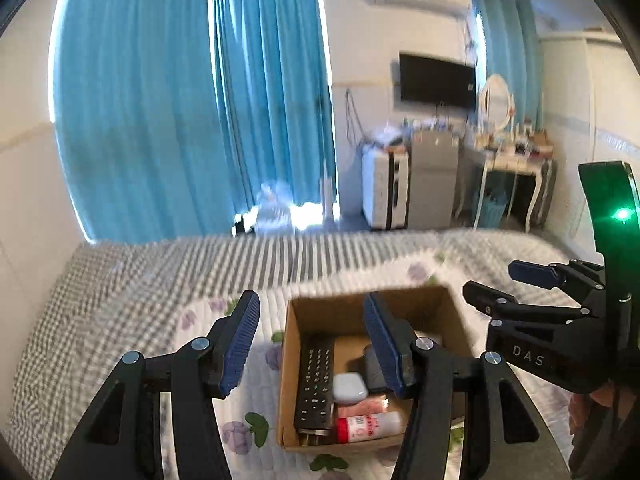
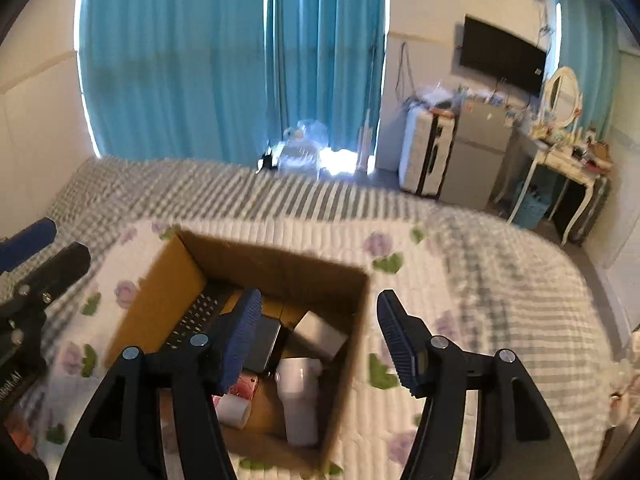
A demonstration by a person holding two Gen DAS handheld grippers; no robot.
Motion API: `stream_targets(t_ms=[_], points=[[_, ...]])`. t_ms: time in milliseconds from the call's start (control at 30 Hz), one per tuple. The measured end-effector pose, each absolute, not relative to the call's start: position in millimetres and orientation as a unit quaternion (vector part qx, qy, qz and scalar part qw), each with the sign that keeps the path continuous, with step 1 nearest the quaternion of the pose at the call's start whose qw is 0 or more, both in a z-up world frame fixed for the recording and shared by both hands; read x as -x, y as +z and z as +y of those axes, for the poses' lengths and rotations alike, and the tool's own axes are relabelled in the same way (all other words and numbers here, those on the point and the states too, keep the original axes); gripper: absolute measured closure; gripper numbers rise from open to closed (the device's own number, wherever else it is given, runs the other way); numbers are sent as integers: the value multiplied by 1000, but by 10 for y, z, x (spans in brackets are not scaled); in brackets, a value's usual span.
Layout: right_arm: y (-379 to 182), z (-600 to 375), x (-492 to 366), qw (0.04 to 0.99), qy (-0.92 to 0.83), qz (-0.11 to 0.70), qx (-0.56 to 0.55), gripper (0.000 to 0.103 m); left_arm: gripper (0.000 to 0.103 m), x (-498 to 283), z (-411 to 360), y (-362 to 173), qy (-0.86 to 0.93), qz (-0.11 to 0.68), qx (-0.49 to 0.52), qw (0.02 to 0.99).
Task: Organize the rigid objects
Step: 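Drop the earbud case and adapter into the box with both grippers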
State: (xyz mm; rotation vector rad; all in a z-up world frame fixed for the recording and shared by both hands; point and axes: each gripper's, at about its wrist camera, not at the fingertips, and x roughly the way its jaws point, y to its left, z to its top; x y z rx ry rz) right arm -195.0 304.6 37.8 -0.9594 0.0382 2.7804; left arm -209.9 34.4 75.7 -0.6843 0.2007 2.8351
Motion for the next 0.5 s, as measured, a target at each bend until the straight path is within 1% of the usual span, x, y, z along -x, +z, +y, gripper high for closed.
stream_targets(t_ms=[33, 67, 100, 133, 167, 233, 300, 367, 400, 433, 500], points=[[505, 3019, 1839, 104, 943, 7, 317, 43, 46, 2015, 334, 843, 966, 68, 225, 109], [650, 2984, 1702, 108, 945, 0, 308, 43, 44, 1896, 313, 962, 968, 67, 215, 111], [790, 2954, 1568, 111, 948, -6, 299, 43, 39, 1754, 279, 1092, 971, 64, 202, 114], [891, 2917, 1479, 112, 950, -10, 292, 43, 27, 1675, 263, 1158, 972, 62, 195, 113], [1026, 2871, 1345, 114, 953, -16, 280, 43, 23, 1555, 231, 1257, 975, 59, 183, 110], [1236, 2774, 1177, 118, 957, -26, 262, 43, 23, 1373, 171, 1396, 978, 55, 166, 113], [1431, 2688, 993, 116, 960, -36, 251, 43, 18, 1242, 110, 1506, 979, 52, 159, 113], [1577, 2610, 843, 118, 964, -42, 236, 41, 17, 1128, 53, 1588, 982, 49, 147, 108], [1628, 2577, 780, 120, 965, -43, 229, 32, 17, 1081, 51, 1613, 983, 51, 139, 107], [1678, 2540, 706, 121, 967, -45, 219, 21, 17, 1039, 34, 1629, 985, 55, 129, 103], [1734, 2483, 599, 117, 971, -46, 204, 13, 17, 942, -4, 1610, 988, 56, 113, 87]])
